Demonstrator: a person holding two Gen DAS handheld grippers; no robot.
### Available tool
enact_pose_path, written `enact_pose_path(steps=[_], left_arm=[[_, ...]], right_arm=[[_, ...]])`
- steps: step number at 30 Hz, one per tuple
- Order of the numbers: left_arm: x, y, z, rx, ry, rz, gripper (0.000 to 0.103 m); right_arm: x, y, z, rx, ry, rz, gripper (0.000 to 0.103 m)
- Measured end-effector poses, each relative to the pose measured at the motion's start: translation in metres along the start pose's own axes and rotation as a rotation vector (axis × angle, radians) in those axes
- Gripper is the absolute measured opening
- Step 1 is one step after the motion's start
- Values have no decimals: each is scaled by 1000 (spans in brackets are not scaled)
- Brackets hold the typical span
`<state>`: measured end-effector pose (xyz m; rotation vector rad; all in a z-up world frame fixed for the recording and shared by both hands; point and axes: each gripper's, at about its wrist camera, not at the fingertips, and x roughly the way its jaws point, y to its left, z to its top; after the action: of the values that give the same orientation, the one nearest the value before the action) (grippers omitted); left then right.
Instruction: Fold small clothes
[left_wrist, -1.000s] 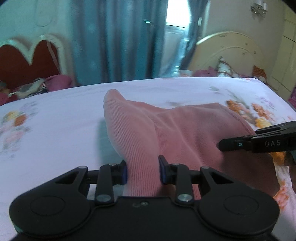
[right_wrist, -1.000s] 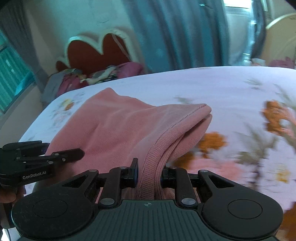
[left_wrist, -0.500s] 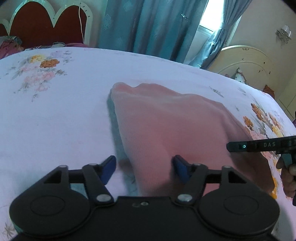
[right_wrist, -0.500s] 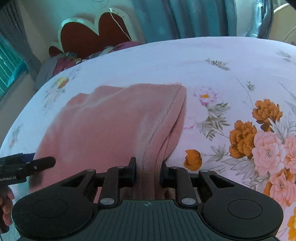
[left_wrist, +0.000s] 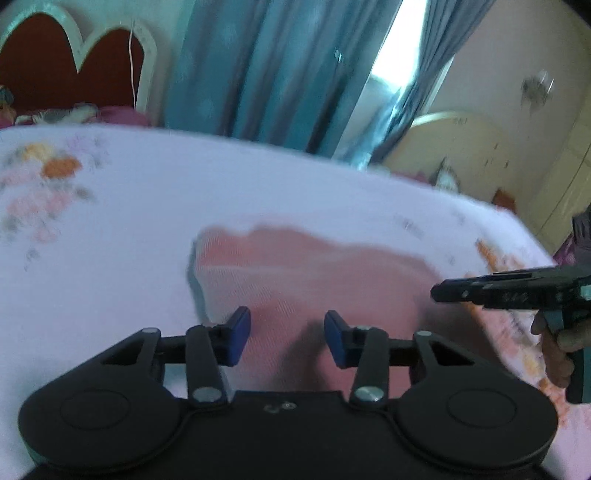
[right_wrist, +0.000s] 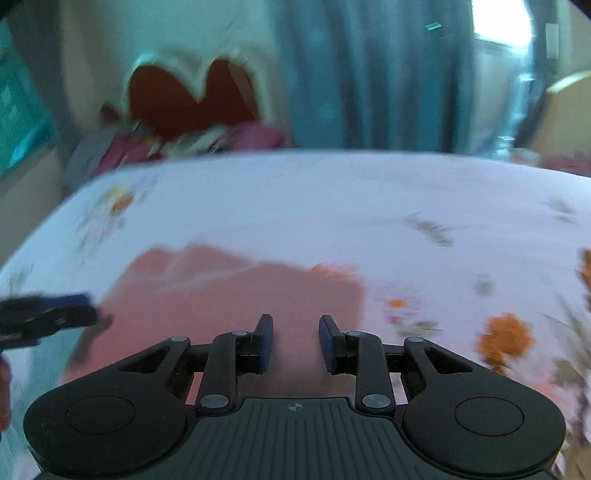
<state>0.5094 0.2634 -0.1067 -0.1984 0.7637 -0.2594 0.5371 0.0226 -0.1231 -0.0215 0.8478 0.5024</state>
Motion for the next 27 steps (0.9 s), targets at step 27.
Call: enact_pose_path(steps=[27], left_arm=[[-62, -46, -77, 47, -76, 45, 26]], right_arm=[[-42, -5, -77, -118, -14, 76, 0]])
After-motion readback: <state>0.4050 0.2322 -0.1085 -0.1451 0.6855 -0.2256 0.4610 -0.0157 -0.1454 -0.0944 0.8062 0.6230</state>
